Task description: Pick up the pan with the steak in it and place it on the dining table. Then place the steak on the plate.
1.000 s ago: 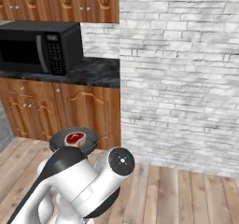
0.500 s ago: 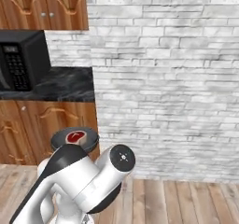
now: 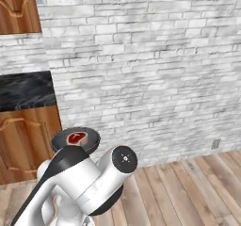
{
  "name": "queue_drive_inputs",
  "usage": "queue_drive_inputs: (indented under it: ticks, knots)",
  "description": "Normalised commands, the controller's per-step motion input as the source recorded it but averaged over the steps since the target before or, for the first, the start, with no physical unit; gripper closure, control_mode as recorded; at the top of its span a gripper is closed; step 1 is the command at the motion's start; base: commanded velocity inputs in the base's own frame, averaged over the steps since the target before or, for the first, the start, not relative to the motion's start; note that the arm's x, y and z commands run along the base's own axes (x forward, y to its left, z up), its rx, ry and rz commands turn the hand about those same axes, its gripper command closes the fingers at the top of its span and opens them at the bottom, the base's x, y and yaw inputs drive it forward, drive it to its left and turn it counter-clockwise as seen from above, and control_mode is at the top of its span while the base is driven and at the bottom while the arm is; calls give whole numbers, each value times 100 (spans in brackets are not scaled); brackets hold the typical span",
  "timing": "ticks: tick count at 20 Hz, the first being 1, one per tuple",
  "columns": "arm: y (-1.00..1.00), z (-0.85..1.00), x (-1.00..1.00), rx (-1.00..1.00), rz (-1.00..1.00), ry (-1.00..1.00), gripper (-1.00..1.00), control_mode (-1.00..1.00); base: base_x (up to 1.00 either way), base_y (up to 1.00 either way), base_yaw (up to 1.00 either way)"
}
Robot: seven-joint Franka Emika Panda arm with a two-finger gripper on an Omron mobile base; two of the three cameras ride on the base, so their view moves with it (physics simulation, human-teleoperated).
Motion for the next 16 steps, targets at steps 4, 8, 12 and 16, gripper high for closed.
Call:
queue_drive_inputs:
  ticks: [4, 8, 12, 16]
  knots:
    - [0, 0, 0, 0, 0, 0, 100, 100, 0, 0, -50]
    - [0, 0, 0, 0, 0, 0, 100, 100, 0, 0, -50]
    - [0, 0, 0, 0, 0, 0, 100, 100, 0, 0, -50]
    - [0, 0, 0, 0, 0, 0, 100, 100, 0, 0, -50]
